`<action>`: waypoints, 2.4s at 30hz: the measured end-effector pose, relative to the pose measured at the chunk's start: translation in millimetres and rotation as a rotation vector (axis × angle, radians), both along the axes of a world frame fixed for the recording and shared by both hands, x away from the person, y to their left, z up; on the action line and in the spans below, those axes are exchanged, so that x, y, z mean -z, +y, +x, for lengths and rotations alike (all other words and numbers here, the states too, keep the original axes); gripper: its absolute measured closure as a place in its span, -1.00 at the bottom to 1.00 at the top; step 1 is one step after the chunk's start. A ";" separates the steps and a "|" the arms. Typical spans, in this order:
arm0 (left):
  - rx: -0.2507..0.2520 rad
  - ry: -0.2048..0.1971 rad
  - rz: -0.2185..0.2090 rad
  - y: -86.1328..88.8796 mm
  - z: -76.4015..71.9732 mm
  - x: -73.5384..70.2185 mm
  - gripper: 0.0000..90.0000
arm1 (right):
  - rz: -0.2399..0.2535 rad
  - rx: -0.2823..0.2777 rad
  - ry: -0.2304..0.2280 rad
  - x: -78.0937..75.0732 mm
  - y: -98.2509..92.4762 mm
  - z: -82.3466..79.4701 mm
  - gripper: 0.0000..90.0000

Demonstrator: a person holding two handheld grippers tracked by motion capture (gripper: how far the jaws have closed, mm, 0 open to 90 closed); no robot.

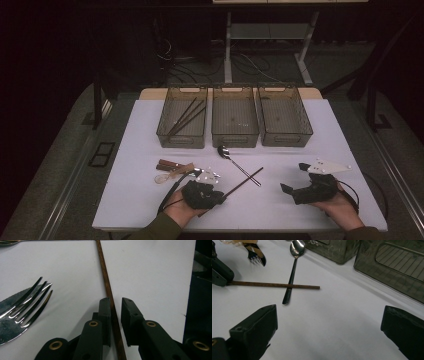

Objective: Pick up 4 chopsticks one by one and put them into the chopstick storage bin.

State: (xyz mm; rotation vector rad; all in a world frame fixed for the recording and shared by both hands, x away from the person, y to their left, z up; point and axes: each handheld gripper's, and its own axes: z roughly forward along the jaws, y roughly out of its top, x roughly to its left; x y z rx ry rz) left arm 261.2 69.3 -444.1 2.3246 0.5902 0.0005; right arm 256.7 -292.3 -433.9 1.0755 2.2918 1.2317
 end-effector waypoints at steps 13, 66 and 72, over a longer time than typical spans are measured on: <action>0.002 -0.033 0.034 -4.6 -2.0 -2.1 0.85 | 0.001 0.002 0.003 -0.1 0.1 -0.3 -0.98; -0.123 -0.101 -0.092 65.0 19.1 -34.2 0.87 | 0.007 -0.014 0.008 0.9 5.2 0.5 -0.98; -0.156 -0.117 -0.107 77.1 23.2 -37.6 0.87 | 0.004 -0.014 0.007 0.9 4.7 0.3 -0.98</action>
